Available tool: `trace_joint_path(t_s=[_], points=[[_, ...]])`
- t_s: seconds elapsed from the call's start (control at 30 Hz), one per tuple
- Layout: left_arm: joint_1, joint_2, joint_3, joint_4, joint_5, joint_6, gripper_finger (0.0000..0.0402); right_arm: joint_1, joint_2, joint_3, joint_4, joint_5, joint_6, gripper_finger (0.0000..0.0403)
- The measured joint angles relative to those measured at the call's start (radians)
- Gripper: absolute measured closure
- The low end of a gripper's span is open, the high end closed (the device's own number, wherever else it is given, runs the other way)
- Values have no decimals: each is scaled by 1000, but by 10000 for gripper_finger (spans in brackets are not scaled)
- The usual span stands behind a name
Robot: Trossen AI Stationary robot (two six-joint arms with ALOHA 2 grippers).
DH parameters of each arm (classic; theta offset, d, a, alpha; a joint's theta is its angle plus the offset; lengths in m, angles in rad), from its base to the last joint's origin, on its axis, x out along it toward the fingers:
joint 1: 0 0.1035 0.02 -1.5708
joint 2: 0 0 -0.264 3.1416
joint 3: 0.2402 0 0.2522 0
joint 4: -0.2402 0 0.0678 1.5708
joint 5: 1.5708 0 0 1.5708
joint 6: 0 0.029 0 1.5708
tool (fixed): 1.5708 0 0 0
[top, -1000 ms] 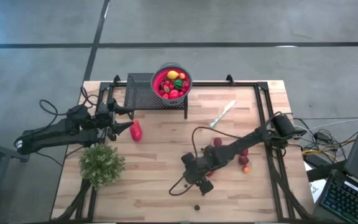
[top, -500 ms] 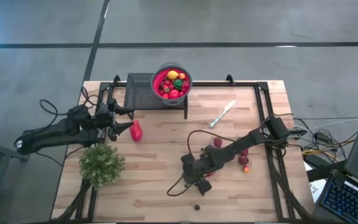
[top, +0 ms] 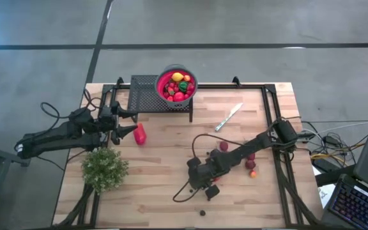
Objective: Pick & Place Fruit
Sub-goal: Put the black cherry into the red gray strainer bowl on the shelf
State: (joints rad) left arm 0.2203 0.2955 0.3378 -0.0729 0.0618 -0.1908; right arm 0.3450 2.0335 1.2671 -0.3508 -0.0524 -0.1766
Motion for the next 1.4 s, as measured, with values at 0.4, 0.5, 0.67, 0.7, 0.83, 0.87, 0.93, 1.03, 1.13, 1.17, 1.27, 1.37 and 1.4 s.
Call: trace_joint_path(t_s=[0.4,0.5,0.67,0.7,0.83,0.87,0.93,1.03,1.13,1.17,1.27,1.37,1.4], points=[[0,0,0,0,0,0,90,0,2,5,-13,4,-19,384],[0,0,0,0,0,0,90,0,2,5,-13,5,-18,392],[0,0,0,0,0,0,90,-1,1,5,-13,5,-14,394],[0,0,0,0,0,0,90,-1,-1,5,-15,6,-14,394],[0,0,0,-1,0,0,90,-9,-24,1,-37,22,-16,395],[0,0,0,0,0,0,90,-12,-35,0,-45,33,-20,395],[0,0,0,-1,0,0,90,-21,-67,0,-54,42,-26,395],[0,0,0,-2,0,0,90,-36,-126,2,-65,52,-30,395],[0,0,0,-6,1,0,90,-57,-176,2,-70,60,-48,395],[0,0,0,-6,1,0,90,-66,-195,2,-72,60,-59,395],[0,0,0,-6,1,0,90,-111,-259,3,-65,59,-91,395],[0,0,0,-6,1,0,90,-175,-316,3,-66,58,-105,395],[0,0,0,-6,1,0,90,-199,-336,3,-66,58,-109,395]])
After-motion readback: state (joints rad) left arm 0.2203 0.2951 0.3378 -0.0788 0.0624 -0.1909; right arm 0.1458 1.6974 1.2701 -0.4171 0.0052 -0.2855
